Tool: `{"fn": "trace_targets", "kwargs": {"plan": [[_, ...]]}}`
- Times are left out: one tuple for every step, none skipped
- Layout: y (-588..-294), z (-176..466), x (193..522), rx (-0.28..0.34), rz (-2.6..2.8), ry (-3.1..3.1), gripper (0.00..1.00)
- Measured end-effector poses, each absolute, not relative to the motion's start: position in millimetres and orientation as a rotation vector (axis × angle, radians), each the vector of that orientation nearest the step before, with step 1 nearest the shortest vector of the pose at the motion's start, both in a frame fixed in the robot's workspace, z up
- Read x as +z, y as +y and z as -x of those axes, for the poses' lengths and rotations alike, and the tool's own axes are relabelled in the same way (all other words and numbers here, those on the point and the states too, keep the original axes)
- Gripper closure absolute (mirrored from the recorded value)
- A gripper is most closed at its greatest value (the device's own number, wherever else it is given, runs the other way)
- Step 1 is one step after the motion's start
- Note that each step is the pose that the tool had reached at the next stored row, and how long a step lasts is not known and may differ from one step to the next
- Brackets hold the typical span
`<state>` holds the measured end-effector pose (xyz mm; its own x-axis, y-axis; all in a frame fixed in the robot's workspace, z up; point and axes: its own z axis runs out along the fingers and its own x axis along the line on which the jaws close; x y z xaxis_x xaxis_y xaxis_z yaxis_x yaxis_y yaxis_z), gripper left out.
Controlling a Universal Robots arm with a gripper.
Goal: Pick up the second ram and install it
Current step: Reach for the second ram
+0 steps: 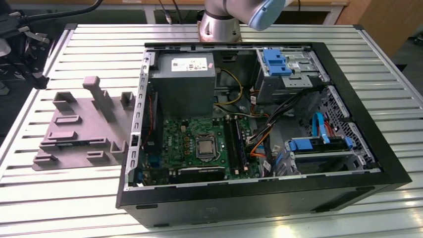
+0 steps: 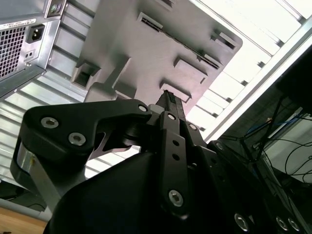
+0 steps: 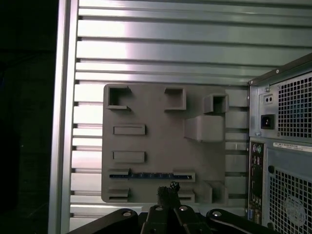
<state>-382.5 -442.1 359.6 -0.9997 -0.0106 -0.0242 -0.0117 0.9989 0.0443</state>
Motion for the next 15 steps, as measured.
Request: {"fn": "trace_targets", "kwargs": {"plan": [[-442.1,383.1,359.1,0.070,0.017,3.117,0.89],[-442.2,383.6,358.7,0.070,0.018,3.117,0.89],[-442.3,384.2,358.4,0.069,0.018,3.117,0.89],[-442.4,384.8,358.0,0.069,0.018,3.117,0.89],[-442.5,385.4,357.6,0.069,0.018,3.117,0.89],[-442.6,386.0,357.2,0.069,0.018,3.117,0.89],[-442.6,386.6,356.8,0.069,0.018,3.117,0.89],[-442.7,387.1,356.4,0.070,0.018,3.117,0.89],[-442.8,387.7,356.1,0.069,0.018,3.117,0.89],[-442.9,388.3,355.7,0.069,0.018,3.117,0.89],[-443.0,389.2,355.2,0.069,0.018,3.117,0.89],[-443.2,390.0,354.8,0.069,0.018,3.117,0.89],[-443.3,390.7,354.3,0.069,0.018,3.117,0.89],[-443.4,391.4,353.8,0.069,0.019,3.117,0.89],[-443.4,392.0,353.2,0.070,0.019,3.117,0.89]]}}
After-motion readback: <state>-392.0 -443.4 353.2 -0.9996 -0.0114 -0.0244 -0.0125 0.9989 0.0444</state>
